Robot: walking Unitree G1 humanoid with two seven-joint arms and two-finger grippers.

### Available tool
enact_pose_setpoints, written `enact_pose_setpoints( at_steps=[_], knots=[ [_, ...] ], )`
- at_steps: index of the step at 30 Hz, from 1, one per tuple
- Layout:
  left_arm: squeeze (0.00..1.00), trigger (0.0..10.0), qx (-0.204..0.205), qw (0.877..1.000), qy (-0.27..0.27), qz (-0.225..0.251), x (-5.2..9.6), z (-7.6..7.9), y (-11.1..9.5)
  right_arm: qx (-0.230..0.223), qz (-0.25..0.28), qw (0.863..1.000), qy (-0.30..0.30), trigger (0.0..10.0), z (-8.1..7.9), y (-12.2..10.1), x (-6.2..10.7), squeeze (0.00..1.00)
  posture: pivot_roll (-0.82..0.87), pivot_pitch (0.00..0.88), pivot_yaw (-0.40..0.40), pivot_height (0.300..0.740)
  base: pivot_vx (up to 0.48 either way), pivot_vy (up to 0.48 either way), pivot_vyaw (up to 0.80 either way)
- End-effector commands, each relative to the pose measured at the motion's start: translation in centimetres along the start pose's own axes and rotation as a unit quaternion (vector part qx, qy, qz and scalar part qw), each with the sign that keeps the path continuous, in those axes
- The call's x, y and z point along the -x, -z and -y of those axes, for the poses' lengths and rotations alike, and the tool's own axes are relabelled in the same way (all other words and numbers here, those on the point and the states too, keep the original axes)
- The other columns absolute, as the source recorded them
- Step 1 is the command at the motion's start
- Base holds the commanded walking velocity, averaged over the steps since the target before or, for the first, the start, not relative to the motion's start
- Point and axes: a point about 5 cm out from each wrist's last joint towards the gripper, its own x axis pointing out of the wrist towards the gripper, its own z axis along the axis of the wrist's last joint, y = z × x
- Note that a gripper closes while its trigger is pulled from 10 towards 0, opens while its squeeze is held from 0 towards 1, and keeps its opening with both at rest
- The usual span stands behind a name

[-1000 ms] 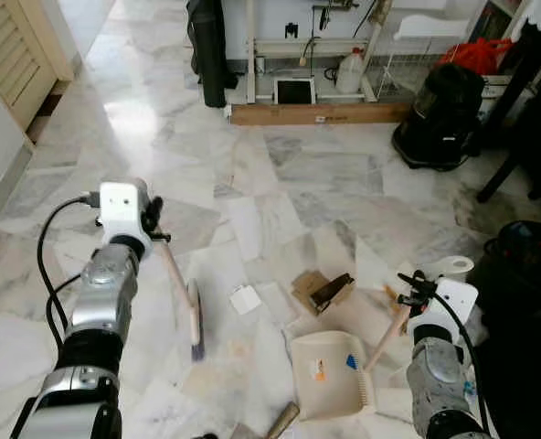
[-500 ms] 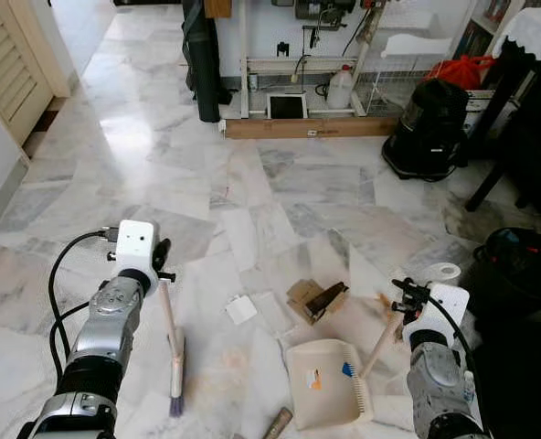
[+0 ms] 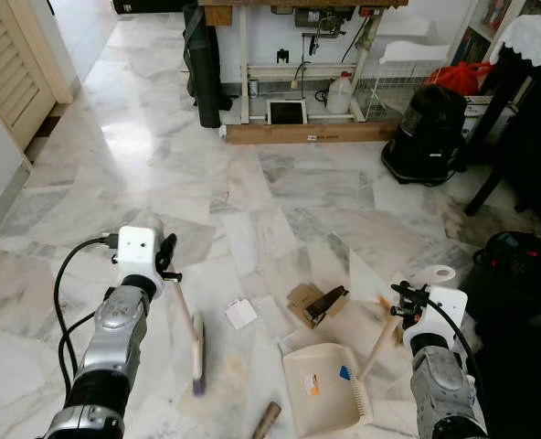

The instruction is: Sweep floor

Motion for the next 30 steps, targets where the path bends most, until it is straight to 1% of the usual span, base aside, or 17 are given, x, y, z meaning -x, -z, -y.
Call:
enact_pose_setpoints(
  at_steps=[1,3,4,7,8,11,13,15,17,19,20,22,23,25,27,28,30],
  knots=[
    [0.0,10.0,-0.019,1.0,0.005,0.001,0.2,0.0,0.0,-0.023,-0.084,0.996,-0.019,10.0,-1.2,3.2,1.4,0.0,-0.06,0.06,0.031,0.74,0.0,0.0,0.0],
    [0.0,10.0,-0.047,0.998,0.034,-0.03,0.4,0.5,0.8,-0.024,-0.083,0.996,-0.021,10.0,-1.3,3.2,1.3,0.0,-0.06,0.061,0.031,0.74,0.0,0.0,0.0],
    [0.0,10.0,-0.077,0.994,0.057,-0.059,0.6,0.9,1.7,-0.025,-0.084,0.996,-0.022,10.0,-1.4,3.2,1.3,0.0,-0.05,0.068,0.029,0.74,0.0,0.0,0.0],
    [0.0,10.0,-0.115,0.986,0.08,-0.086,0.9,1.1,2.4,-0.025,-0.085,0.996,-0.023,10.0,-1.5,3.3,1.4,0.0,-0.05,0.075,0.032,0.74,0.0,0.0,0.0],
    [0.0,10.0,-0.126,0.983,0.087,-0.102,0.9,1.1,2.6,-0.025,-0.086,0.996,-0.023,10.0,-1.4,3.3,1.4,0.0,-0.05,0.077,0.033,0.74,0.0,0.0,0.0],
    [0.0,10.0,-0.14,0.979,0.096,-0.116,1.0,1.0,2.6,-0.025,-0.087,0.996,-0.022,10.0,-1.3,3.4,1.5,0.0,-0.05,0.078,0.033,0.74,0.0,0.0,0.0],
    [0.0,10.0,-0.134,0.978,0.103,-0.125,0.9,0.9,2.3,-0.024,-0.089,0.996,-0.021,10.0,-1.2,3.4,1.5,0.0,-0.04,0.083,0.033,0.74,0.0,0.0,0.0],
    [0.0,10.0,-0.113,0.978,0.11,-0.134,0.9,0.9,2.0,-0.024,-0.089,0.996,-0.021,10.0,-1.2,3.4,1.5,0.0,-0.04,0.087,0.033,0.74,0.0,0.0,0.0],
    [0.0,10.0,-0.053,0.982,0.125,-0.131,0.7,1.5,1.3,-0.024,-0.091,0.995,-0.021,10.0,-1.2,3.5,1.5,0.0,-0.04,0.09,0.033,0.74,0.0,0.0,0.0],
    [0.0,10.0,-0.009,0.982,0.133,-0.131,0.5,2.1,0.9,-0.025,-0.091,0.995,-0.022,10.0,-1.3,3.4,1.5,0.0,-0.04,0.091,0.033,0.74,0.0,0.0,0.0],
    [0.0,10.0,-0.009,0.982,0.133,-0.131,0.5,2.1,0.9,-0.025,-0.091,0.995,-0.022,10.0,-1.3,3.4,1.5,0.0,-0.04,0.091,0.033,0.74,0.0,0.0,0.0],
    [0.0,10.0,0.022,0.979,0.142,-0.144,0.4,2.7,0.8,-0.027,-0.092,0.995,-0.023,10.0,-1.4,3.4,1.4,0.0,-0.04,0.095,0.035,0.74,0.0,0.0,0.0],
    [0.0,10.0,0.022,0.979,0.142,-0.144,0.4,2.7,0.8,-0.027,-0.092,0.995,-0.023,10.0,-1.4,3.4,1.4,0.0,-0.04,0.095,0.035,0.74,0.0,0.0,0.0],
    [0.0,10.0,0.043,0.974,0.15,-0.163,0.3,3.2,0.9,-0.029,-0.091,0.995,-0.024,10.0,-1.5,3.3,1.3,0.0,-0.04,0.094,0.035,0.74,0.0,0.0,0.0],
    [0.0,10.0,0.082,0.97,0.149,-0.175,-0.1,3.7,0.6,-0.031,-0.089,0.995,-0.024,10.0,-1.6,3.1,1.2,0.0,-0.04,0.094,0.035,0.74,0.0,0.0,0.0],
    [0.0,10.0,0.082,0.97,0.149,-0.175,-0.1,3.7,0.6,-0.031,-0.089,0.995,-0.024,10.0,-1.6,3.1,1.2,0.0,-0.04,0.094,0.035,0.74,0.0,0.0,0.0],
    [0.0,10.0,0.102,0.967,0.143,-0.184,-0.3,3.7,0.6,-0.031,-0.089,0.995,-0.024,10.0,-1.6,3.1,1.2,0.0,-0.04,0.097,0.039,0.74,0.0,0.0,0.0]
  ],
)
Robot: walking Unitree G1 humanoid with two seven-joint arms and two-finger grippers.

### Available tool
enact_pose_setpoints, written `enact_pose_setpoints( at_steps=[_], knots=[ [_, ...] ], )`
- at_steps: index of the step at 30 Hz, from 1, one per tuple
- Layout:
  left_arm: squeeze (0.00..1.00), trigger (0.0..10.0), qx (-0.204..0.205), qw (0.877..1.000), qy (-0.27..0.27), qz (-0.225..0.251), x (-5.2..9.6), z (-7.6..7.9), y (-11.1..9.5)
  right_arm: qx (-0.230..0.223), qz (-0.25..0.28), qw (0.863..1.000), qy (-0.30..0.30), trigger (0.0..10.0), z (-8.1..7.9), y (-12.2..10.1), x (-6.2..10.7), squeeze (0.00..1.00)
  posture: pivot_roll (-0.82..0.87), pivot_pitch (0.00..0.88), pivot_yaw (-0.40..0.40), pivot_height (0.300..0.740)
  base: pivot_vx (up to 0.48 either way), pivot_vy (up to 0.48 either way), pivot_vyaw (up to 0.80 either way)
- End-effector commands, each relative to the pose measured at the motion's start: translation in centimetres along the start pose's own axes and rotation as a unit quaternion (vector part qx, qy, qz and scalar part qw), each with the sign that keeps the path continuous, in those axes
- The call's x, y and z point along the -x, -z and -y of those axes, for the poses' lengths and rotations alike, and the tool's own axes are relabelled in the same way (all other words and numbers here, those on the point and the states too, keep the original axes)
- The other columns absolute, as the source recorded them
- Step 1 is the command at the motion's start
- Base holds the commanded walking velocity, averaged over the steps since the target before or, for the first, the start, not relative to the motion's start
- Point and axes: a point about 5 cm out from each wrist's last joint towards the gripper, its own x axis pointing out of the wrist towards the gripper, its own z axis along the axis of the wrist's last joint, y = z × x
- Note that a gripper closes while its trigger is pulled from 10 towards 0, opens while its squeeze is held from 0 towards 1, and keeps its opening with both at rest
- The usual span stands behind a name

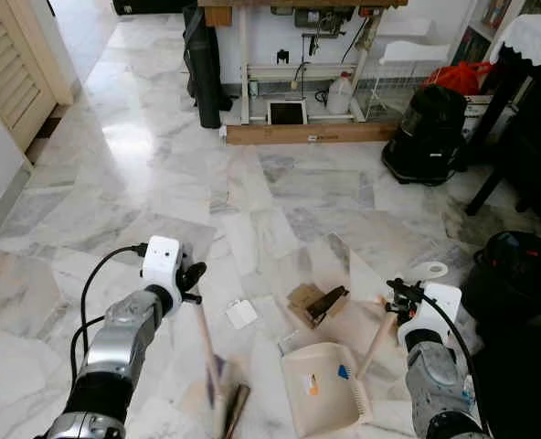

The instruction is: Sweep floor

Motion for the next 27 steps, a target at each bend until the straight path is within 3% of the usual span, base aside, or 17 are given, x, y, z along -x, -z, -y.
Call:
enact_pose_setpoints(
  at_steps=[1,7,11,13,17,19,23,27],
  knots=[
    [0.0,10.0,0.054,0.998,0.009,-0.031,-0.1,0.1,0.9,-0.027,-0.088,0.996,-0.013,10.0,-0.9,3.4,1.5,0.0,-0.04,0.097,0.041,0.74,0.0,0.0,0.0],
    [0.0,10.0,0.115,0.993,0.005,-0.033,-0.9,0.6,0.1,-0.031,-0.089,0.995,-0.011,10.0,-0.8,3.4,1.5,0.0,-0.06,0.098,0.047,0.74,0.0,0.0,0.0],
    [0.0,10.0,0.205,0.977,0.015,0.063,-2.3,1.5,-3.6,-0.037,-0.092,0.995,-0.009,10.0,-0.7,3.5,1.5,0.0,-0.07,0.089,0.046,0.74,0.0,0.0,0.0],
    [0.0,10.0,0.22,0.971,0.007,0.099,-2.4,1.3,-4.8,-0.04,-0.092,0.995,-0.01,10.0,-0.8,3.5,1.5,0.0,-0.07,0.086,0.045,0.74,0.0,0.0,0.0],
    [0.0,10.0,0.213,0.97,0.002,0.113,-2.2,1.1,-5.2,-0.041,-0.093,0.995,-0.011,10.0,-0.8,3.5,1.4,0.0,-0.07,0.082,0.042,0.74,0.0,0.0,0.0],
    [0.0,10.0,0.2,0.969,-0.015,0.142,-1.5,0.2,-5.8,-0.042,-0.094,0.995,-0.012,10.0,-0.8,3.4,1.4,0.0,-0.06,0.08,0.037,0.74,0.0,0.0,0.0],
    [0.0,10.0,0.112,0.979,-0.048,0.165,0.3,-1.1,-5.9,-0.041,-0.098,0.994,-0.017,10.0,-1.1,3.5,1.4,0.0,-0.04,0.076,0.028,0.74,0.0,0.0,0.0],
    [0.0,10.0,0.081,0.981,-0.058,0.168,1.0,-1.3,-5.8,-0.042,-0.1,0.994,-0.02,10.0,-1.3,3.5,1.3,0.0,-0.03,0.074,0.026,0.74,0.0,0.0,0.0]
  ],
)
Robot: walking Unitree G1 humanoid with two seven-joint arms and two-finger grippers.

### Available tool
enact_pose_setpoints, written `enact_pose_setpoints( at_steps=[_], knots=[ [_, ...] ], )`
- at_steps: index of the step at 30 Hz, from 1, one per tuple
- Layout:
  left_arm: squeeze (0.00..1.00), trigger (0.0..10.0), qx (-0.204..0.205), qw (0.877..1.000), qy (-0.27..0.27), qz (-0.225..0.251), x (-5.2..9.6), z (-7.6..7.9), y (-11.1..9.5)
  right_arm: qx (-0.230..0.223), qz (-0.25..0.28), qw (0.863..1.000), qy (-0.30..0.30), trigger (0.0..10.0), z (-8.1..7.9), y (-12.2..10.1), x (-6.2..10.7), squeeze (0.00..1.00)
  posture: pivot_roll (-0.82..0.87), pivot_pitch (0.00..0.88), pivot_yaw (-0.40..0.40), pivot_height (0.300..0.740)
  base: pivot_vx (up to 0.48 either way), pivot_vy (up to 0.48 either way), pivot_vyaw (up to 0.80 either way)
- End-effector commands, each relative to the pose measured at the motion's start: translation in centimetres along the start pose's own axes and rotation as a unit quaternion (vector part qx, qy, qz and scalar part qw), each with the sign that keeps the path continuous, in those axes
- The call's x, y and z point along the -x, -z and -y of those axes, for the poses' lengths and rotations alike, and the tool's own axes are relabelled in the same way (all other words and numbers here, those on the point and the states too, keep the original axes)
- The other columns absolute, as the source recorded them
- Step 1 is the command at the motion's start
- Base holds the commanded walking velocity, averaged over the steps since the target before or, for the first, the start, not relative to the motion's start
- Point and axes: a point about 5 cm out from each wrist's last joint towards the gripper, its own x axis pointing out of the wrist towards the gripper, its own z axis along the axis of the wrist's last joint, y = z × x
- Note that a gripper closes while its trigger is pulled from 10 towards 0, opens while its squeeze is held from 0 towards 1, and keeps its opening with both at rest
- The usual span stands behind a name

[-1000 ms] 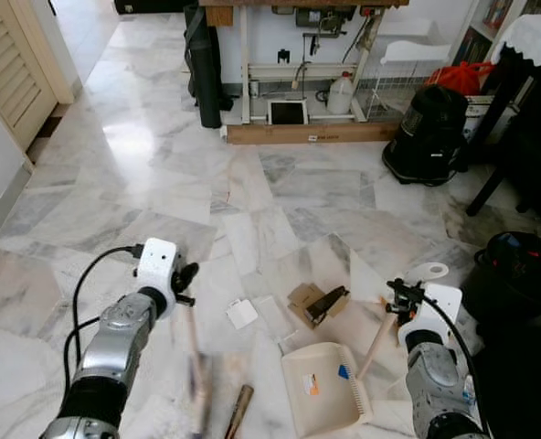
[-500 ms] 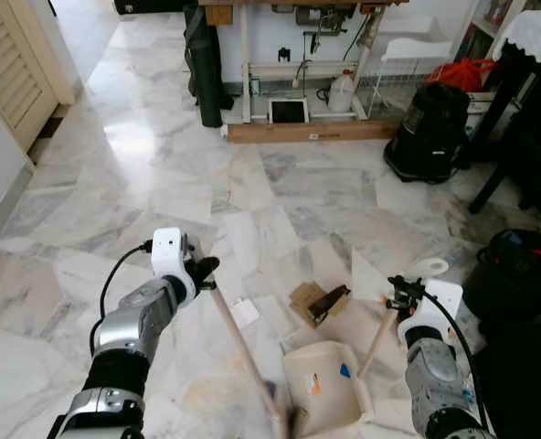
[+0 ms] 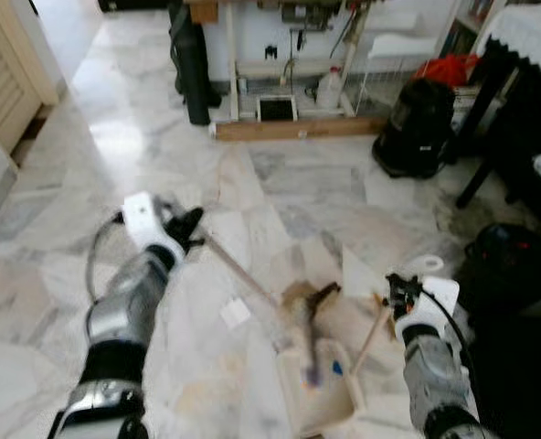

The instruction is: Sweep floor

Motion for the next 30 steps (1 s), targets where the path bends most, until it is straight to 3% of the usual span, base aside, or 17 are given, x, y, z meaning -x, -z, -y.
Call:
enact_pose_setpoints(
  at_steps=[1,5,10,18,30],
  knots=[
    [0.0,10.0,-0.023,0.999,0.008,0.031,0.4,0.4,-1.0,-0.029,-0.103,0.994,-0.008,10.0,-1.0,4.0,1.7,0.0,-0.02,0.071,0.023,0.74,0.0,0.0,0.0],
    [0.0,10.0,-0.089,0.993,-0.032,0.077,1.4,-0.7,-1.0,-0.028,-0.105,0.994,-0.015,10.0,-1.4,4.0,1.6,0.0,-0.02,0.061,0.023,0.74,0.0,0.0,0.0],
    [0.0,10.0,-0.141,0.984,-0.075,0.084,2.9,-2.1,1.5,-0.025,-0.101,0.994,-0.018,10.0,-1.6,3.8,1.5,0.0,-0.03,0.049,0.023,0.74,0.0,0.0,0.0],
    [0.0,10.0,-0.143,0.984,-0.081,0.076,4.3,-2.2,3.2,-0.011,-0.093,0.995,-0.015,10.0,-0.9,3.5,1.4,0.0,-0.03,0.029,0.016,0.74,-0.033,0.0,0.0],
    [0.0,10.0,-0.148,0.982,-0.08,0.086,4.0,-1.7,3.8,-0.011,-0.087,0.996,-0.011,10.0,-0.7,3.0,1.0,0.0,-0.03,0.014,0.012,0.74,-0.168,0.0,0.0]
  ],
)
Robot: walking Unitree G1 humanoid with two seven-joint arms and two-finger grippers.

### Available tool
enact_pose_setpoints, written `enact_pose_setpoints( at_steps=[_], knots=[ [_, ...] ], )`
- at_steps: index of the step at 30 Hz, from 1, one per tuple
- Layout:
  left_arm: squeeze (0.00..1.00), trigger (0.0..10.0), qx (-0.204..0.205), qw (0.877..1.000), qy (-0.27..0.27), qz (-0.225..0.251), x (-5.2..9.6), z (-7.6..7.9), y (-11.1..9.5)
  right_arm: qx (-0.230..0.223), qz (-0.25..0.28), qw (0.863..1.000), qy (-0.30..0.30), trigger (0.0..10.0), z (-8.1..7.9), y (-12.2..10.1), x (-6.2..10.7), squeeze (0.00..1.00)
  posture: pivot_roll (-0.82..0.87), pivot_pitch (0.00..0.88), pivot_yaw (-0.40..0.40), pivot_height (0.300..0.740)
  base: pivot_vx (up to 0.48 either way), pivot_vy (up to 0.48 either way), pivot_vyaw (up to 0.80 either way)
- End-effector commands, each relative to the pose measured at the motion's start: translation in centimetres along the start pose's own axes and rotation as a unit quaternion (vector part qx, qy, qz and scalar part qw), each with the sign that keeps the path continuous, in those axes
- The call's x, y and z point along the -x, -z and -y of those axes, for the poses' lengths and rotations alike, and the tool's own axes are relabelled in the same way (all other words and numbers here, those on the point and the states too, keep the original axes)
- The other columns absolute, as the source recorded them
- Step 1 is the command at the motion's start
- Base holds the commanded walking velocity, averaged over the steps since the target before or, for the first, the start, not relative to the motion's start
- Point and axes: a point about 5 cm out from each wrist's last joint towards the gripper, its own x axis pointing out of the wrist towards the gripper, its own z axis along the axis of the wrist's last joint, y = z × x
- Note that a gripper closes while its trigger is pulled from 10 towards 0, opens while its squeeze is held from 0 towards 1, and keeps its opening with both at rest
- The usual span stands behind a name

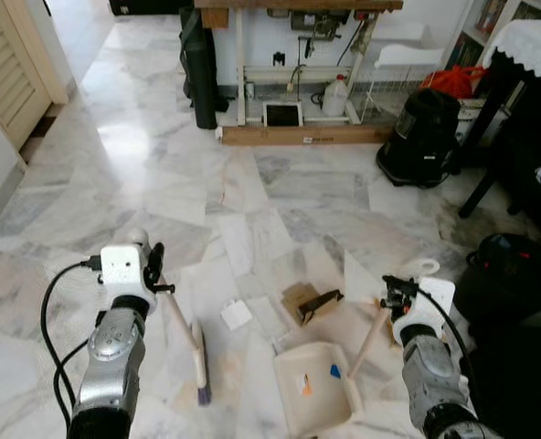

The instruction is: Sweep floor

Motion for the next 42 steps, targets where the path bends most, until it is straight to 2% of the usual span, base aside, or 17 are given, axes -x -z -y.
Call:
enact_pose_setpoints(
  at_steps=[1,4,9,27,42],
  knots=[
    [0.0,10.0,-0.009,1.0,-0.003,0.027,-0.3,0.1,-0.8,-0.017,-0.063,0.998,-0.007,10.0,-0.6,2.5,1.0,0.0,-0.03,0.014,0.012,0.74,0.0,0.0,0.0],
    [0.0,10.0,-0.009,0.999,-0.006,0.032,-0.2,0.1,-0.7,-0.017,-0.062,0.998,-0.006,10.0,-0.5,2.4,0.9,0.0,-0.03,0.019,0.01,0.74,0.0,0.0,0.0],
    [0.0,10.0,-0.012,0.999,-0.008,0.03,0.0,0.1,-0.4,-0.017,-0.06,0.998,-0.004,10.0,-0.4,2.3,0.8,0.0,-0.03,0.024,0.008,0.74,-0.436,0.0,0.0],
    [0.0,10.0,-0.013,0.999,-0.008,0.029,0.2,0.1,0.1,-0.016,-0.053,0.998,0.004,10.0,-0.1,1.8,0.5,0.0,-0.03,0.034,0.006,0.74,0.0,0.0,0.0],
    [0.0,10.0,-0.007,1.0,-0.007,0.03,0.1,0.3,0.3,-0.016,-0.024,1.0,0.012,10.0,0.2,0.3,-0.2,0.0,-0.04,0.035,0.002,0.74,-0.285,0.0,0.0]
  ],
)
